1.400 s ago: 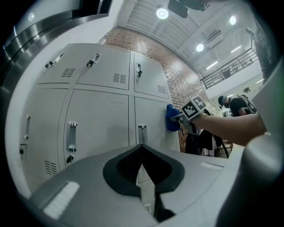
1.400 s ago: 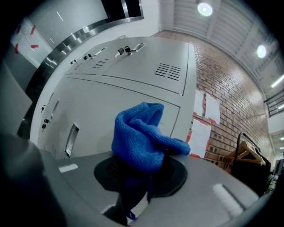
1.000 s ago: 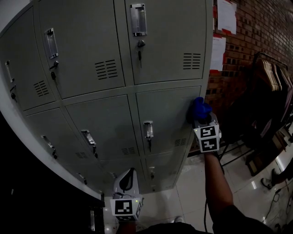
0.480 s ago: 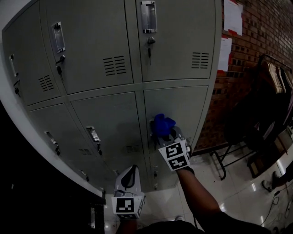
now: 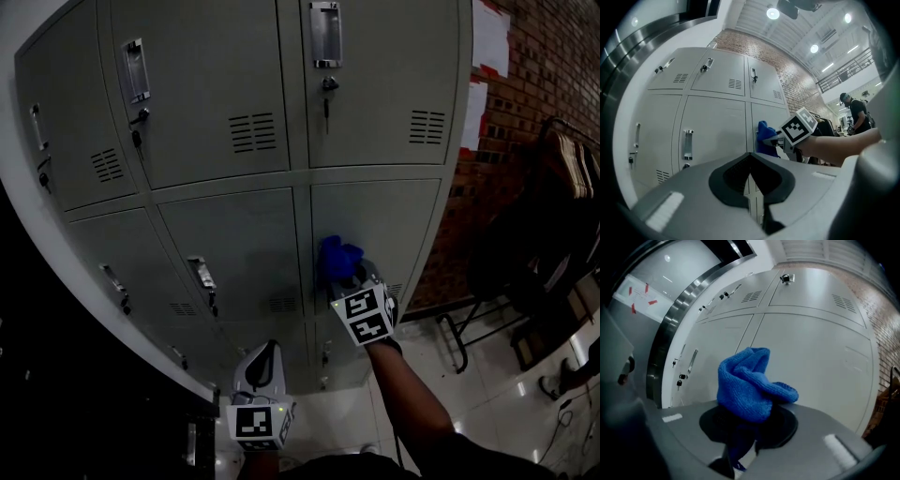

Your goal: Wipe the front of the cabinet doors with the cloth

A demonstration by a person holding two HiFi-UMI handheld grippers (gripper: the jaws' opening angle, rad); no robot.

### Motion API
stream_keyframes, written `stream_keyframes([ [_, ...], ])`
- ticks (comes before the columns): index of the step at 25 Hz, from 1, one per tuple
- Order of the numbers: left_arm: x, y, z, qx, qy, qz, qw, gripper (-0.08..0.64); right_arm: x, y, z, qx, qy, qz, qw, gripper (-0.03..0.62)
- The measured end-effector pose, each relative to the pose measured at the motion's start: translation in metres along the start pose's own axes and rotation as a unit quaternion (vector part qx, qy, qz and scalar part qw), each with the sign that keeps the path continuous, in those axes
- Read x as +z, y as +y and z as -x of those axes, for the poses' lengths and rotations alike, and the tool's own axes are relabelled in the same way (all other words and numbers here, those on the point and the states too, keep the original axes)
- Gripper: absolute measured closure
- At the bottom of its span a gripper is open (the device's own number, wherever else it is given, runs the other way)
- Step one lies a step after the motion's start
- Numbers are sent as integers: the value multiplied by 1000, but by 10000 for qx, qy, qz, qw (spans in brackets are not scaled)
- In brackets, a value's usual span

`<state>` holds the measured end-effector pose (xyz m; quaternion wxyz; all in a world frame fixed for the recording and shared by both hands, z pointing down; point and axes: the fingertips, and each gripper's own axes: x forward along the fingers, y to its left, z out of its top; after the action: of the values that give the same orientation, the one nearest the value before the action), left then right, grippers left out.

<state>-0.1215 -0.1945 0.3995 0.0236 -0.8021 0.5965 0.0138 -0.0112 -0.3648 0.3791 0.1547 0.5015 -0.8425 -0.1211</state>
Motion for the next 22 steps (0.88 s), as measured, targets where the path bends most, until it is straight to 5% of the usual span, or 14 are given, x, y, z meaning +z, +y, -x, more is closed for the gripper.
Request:
stream_keyframes([
  [22, 2, -28, -10, -247, 21, -59, 9997, 543, -82, -141, 60, -1213, 691, -150, 9901, 499],
])
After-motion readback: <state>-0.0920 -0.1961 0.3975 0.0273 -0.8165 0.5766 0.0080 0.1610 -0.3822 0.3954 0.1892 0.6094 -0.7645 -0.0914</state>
